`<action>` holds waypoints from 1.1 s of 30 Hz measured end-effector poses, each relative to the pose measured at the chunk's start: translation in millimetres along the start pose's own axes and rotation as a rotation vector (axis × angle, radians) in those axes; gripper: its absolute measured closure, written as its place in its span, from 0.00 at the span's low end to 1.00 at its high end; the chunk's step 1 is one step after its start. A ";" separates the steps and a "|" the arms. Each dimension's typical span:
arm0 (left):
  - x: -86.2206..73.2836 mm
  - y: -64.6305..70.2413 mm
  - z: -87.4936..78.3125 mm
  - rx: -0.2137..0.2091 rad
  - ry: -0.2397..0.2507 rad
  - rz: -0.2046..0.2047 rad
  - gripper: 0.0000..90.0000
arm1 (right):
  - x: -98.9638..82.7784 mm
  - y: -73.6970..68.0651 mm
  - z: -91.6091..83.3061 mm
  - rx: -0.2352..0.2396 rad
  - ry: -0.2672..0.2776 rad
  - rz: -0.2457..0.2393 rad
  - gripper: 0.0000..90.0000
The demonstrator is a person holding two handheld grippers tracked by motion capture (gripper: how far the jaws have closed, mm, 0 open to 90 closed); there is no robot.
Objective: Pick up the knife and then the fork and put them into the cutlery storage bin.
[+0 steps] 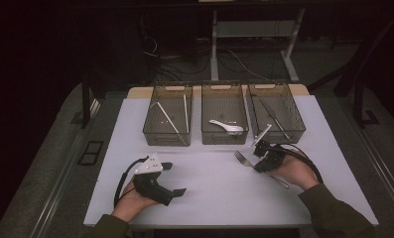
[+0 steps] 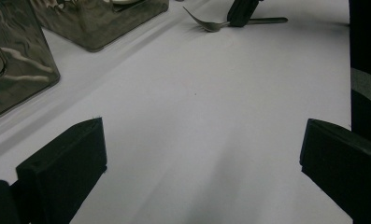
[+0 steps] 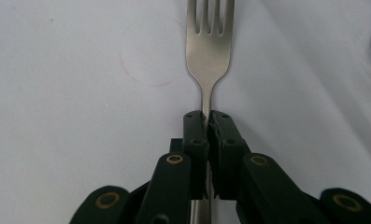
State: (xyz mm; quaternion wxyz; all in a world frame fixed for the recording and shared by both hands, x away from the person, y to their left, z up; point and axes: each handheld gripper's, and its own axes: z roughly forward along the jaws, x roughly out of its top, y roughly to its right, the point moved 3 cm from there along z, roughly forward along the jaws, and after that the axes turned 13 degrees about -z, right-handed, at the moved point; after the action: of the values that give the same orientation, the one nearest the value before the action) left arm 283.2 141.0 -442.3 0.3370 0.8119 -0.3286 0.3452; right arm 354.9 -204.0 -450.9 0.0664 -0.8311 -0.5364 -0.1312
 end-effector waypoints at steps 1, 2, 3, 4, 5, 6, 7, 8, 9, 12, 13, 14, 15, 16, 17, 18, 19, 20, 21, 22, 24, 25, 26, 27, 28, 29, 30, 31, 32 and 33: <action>0.0 -0.2 0.1 0.000 0.001 -0.001 0.00 | -0.5 0.2 -0.6 0.003 0.005 0.005 0.95; 0.1 -0.5 -0.1 0.001 0.000 -0.002 0.00 | -0.7 0.3 -1.4 0.003 0.007 0.013 0.95; 0.1 -0.6 -0.1 0.001 0.001 -0.002 0.00 | -0.4 -0.4 -3.0 0.011 0.022 0.016 0.95; 0.2 -0.6 -0.4 0.002 0.001 0.000 0.00 | -0.6 0.2 -4.2 0.010 0.030 0.014 0.95; 0.2 -0.5 -0.5 0.001 0.001 0.000 0.00 | -0.7 0.3 -6.0 0.009 0.038 0.019 0.95; 0.3 -0.4 -0.7 0.002 0.001 0.002 0.00 | -0.8 0.9 -8.1 0.008 0.054 0.022 0.95; 0.3 -0.5 -0.8 0.001 0.002 0.002 0.00 | -0.8 0.9 -10.3 0.014 0.067 0.038 0.95; 0.3 -0.5 -0.8 0.002 0.001 0.002 0.00 | -1.5 1.4 -12.2 0.021 0.076 0.041 0.95; 0.3 -0.5 -1.0 0.002 0.001 0.003 0.00 | -2.3 2.5 -14.2 0.018 0.090 0.041 0.95; 0.5 -0.5 -1.0 0.001 0.003 0.004 0.00 | -5.0 5.0 -19.5 0.013 0.103 0.052 0.95; 0.5 -0.6 -0.9 0.001 0.003 0.002 0.00 | -5.8 5.8 -21.7 0.012 0.106 0.052 0.95; 0.5 -0.7 -0.9 0.002 0.002 0.003 0.00 | -6.5 6.7 -24.6 0.004 0.118 0.056 0.95; 0.5 -0.8 -0.8 0.001 0.003 0.002 0.00 | -7.1 7.9 -27.3 0.006 0.129 0.060 0.95; 0.5 -0.9 -0.8 0.001 0.004 0.001 0.00 | -7.9 8.7 -30.1 0.003 0.135 0.061 0.95; 0.4 -1.0 -0.9 0.001 0.004 0.000 0.00 | -8.4 9.5 -33.1 0.000 0.148 0.066 0.95; 0.4 -1.2 -1.0 0.000 0.005 -0.002 0.00 | -9.3 10.7 -35.7 0.004 0.154 0.071 0.95; 0.3 -1.3 -1.2 0.000 0.006 -0.004 0.00 | -10.1 11.4 -38.5 0.002 0.162 0.073 0.95; 0.2 -1.4 -1.2 0.000 0.007 -0.006 0.00 | -10.7 12.6 -41.0 -0.004 0.170 0.073 0.95; 0.2 -1.6 -1.1 -0.001 0.009 -0.008 0.00 | -11.3 13.3 -43.3 -0.003 0.176 0.077 0.95; 0.2 -1.9 -1.1 0.000 0.008 -0.010 0.00 | -11.8 14.5 -45.8 -0.012 0.187 0.079 0.95; 0.4 -2.5 -0.9 -0.002 0.008 -0.009 0.00 | -12.9 16.5 -50.2 -0.011 0.202 0.085 0.95; 0.6 -2.3 -0.6 -0.002 0.009 -0.010 0.00 | -13.3 17.3 -52.8 -0.017 0.208 0.089 0.95; 0.7 -2.2 -0.6 -0.002 0.009 -0.009 0.00 | -13.5 18.2 -55.1 -0.014 0.215 0.093 0.95; 0.7 -2.1 -0.7 -0.002 0.010 -0.009 0.00 | -13.9 19.7 -57.8 -0.019 0.225 0.094 0.95; 0.6 -2.2 -0.8 -0.003 0.010 -0.011 0.00 | -14.0 21.0 -60.7 -0.022 0.232 0.101 0.95; 0.6 -2.8 -1.1 -0.003 0.009 -0.009 0.00 | -14.1 22.6 -63.4 -0.024 0.237 0.104 0.95; 0.6 -3.0 -1.0 -0.002 0.008 -0.012 0.00 | -14.3 24.3 -66.6 -0.029 0.244 0.108 0.95; 0.5 -3.2 -0.9 -0.001 0.007 -0.015 0.00 | -14.4 25.8 -69.6 -0.030 0.252 0.111 0.95; 0.4 -3.3 -0.8 -0.001 0.007 -0.014 0.00 | -14.3 27.1 -72.4 -0.034 0.255 0.112 0.95; 0.4 -3.1 -0.7 0.000 0.007 -0.013 0.00 | -14.2 28.5 -75.7 -0.044 0.261 0.115 0.95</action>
State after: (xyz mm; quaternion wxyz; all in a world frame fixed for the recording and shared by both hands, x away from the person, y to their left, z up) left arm 285.5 143.2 -442.6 0.3406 0.8128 -0.3221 0.3457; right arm 364.2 -247.3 -381.7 0.1247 -0.8377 -0.4714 -0.2459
